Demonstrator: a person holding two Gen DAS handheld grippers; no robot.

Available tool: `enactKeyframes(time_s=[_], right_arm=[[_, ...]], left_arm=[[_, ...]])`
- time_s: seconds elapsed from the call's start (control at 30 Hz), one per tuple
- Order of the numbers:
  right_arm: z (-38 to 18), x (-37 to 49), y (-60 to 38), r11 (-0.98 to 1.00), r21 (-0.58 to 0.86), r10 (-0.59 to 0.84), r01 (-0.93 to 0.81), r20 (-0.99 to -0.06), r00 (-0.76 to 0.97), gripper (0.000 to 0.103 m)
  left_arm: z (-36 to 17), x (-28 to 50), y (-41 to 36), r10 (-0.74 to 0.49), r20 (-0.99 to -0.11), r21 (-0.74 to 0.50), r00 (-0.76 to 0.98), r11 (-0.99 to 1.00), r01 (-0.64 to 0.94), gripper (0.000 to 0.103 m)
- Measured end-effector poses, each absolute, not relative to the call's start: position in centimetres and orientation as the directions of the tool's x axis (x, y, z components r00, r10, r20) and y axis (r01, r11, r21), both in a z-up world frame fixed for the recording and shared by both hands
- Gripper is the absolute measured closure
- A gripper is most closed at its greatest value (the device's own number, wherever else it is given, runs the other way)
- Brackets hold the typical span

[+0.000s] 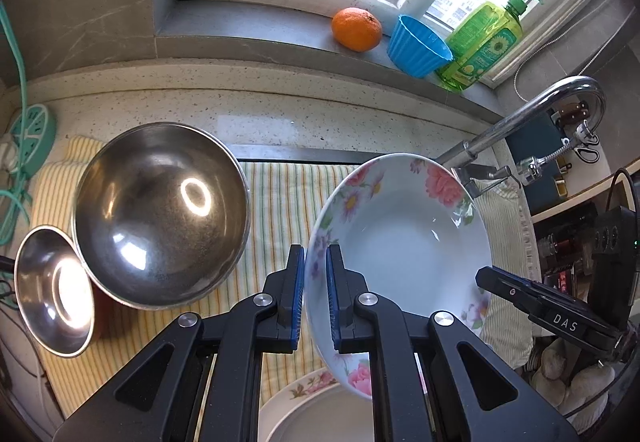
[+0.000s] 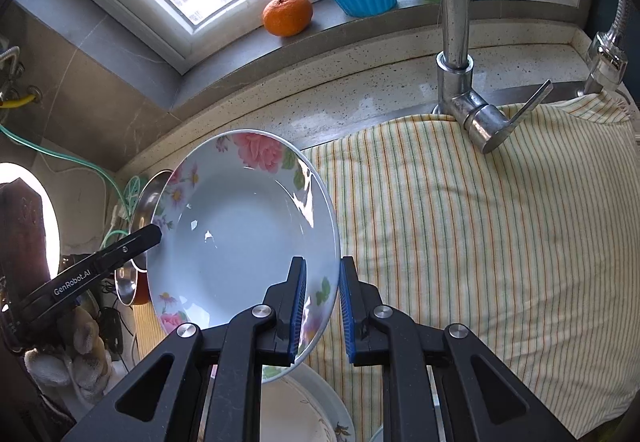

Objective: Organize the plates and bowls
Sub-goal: 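Lift the pink-flowered plate and carry it toward the plate stack, then lower the pink-flowered plate onto the gold-leaf plate with the left gripper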

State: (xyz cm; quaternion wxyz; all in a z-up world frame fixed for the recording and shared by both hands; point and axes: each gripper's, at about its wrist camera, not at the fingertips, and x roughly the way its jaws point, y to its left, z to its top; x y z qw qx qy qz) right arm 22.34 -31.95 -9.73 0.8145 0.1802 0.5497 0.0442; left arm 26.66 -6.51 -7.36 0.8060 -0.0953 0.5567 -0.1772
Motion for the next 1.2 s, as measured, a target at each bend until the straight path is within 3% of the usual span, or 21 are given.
enactKeyframes(time_s=[0.63,1.2], right_arm=[[-10.8,15.0,-28.9,0.935,0.344,0.293,0.089,-0.888,0.355,0.088],[-13.2,10.4,-28.2,0.931,0.346,0.298,0.111,-0.902,0.312,0.088]], left_arm=[[-7.0,19.8,-3.6,-0.400,-0.851,-0.366,0.339,0.916,0.162,0.094],[-9.8,15.4,-2.5,-0.418,-0.857,-0.400,0.300,0.908,0.123,0.094]])
